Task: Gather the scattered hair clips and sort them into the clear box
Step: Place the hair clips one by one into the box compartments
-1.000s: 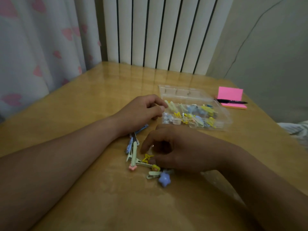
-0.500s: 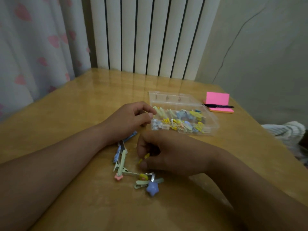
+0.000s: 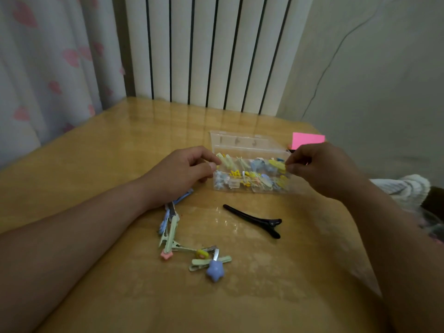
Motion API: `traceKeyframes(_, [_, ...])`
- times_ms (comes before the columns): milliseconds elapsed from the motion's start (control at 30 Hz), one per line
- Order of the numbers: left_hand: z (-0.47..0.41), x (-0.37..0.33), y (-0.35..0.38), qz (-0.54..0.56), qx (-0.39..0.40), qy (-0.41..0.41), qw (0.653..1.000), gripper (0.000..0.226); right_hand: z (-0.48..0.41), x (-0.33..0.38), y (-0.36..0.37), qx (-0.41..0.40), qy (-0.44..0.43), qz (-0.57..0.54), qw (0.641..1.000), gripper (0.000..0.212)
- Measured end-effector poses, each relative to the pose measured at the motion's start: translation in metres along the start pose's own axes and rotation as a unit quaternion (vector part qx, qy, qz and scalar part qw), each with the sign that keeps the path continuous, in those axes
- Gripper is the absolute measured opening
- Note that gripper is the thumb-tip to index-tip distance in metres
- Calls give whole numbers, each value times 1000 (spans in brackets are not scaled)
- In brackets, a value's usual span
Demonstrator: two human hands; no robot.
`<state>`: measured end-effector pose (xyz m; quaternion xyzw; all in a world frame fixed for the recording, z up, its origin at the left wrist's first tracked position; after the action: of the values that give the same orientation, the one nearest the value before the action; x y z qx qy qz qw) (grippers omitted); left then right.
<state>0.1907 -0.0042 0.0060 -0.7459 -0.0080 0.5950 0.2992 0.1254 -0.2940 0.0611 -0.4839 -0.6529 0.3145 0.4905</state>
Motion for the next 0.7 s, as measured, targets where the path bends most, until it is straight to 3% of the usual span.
traceKeyframes(267, [1, -1, 0, 2, 2, 5, 1000, 16, 0, -1, 7, 14, -16, 152, 988, 11])
traceKeyframes(467, [0, 0, -1, 0, 0, 8, 1000, 16, 0, 1, 6, 43, -21, 142, 989, 16])
traceKeyframes(700, [0, 0, -1, -6, 2, 10, 1000, 17, -1, 7, 8, 3, -43, 118, 992, 18])
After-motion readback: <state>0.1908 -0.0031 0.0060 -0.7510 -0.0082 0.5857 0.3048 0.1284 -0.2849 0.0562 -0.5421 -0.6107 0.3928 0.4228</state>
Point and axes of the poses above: each hand's wrist, its own z-axis away from the middle knuckle, its own y-axis out of the palm, x = y × z, the point moved 5 cm from there along -z, towards the middle knuckle, and after that the axes turned 6 degrees about -y, right-handed, at the moved point
